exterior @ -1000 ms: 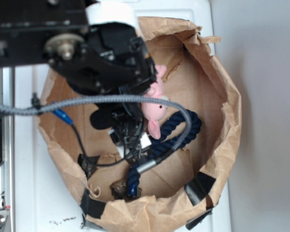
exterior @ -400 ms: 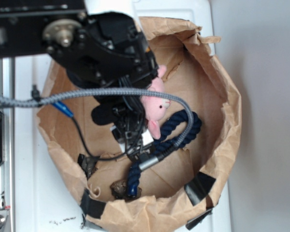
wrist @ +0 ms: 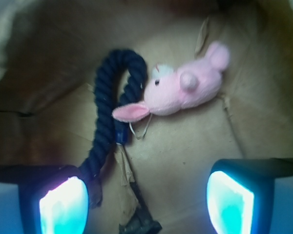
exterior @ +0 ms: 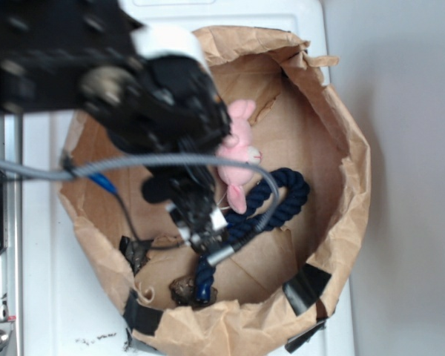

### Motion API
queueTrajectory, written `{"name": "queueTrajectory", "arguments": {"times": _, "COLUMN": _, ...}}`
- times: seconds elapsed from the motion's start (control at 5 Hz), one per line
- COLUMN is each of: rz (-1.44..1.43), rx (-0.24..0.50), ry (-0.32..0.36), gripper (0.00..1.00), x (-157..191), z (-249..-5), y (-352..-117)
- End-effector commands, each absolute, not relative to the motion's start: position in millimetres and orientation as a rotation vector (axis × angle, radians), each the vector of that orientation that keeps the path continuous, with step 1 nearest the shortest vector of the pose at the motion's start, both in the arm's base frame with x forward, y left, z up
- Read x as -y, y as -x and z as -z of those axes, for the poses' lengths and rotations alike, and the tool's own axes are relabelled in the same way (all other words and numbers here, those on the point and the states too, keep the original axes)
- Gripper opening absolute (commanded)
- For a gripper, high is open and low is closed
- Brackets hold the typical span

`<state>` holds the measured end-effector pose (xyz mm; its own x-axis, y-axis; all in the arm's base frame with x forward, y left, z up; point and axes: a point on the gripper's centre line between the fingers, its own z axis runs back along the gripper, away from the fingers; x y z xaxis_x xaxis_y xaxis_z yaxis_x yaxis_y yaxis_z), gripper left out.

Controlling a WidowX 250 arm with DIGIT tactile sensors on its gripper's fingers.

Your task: Grab the blue rope.

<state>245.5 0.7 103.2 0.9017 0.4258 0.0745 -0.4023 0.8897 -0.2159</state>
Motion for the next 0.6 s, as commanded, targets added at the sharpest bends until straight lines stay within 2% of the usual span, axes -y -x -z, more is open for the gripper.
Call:
{"name": "queueTrajectory", "arguments": {"times": 0.0, "rz": -0.467, "rx": 0.171, "ry": 0.180, "gripper": 1.00, "x": 16, "z": -95, "y": -280}}
{"name": "queueTrajectory", "arguments": {"times": 0.4, "rz": -0.568, "rx": 0.162, "ry": 0.170, "gripper": 1.00, "x": 35, "z": -76, "y": -284}}
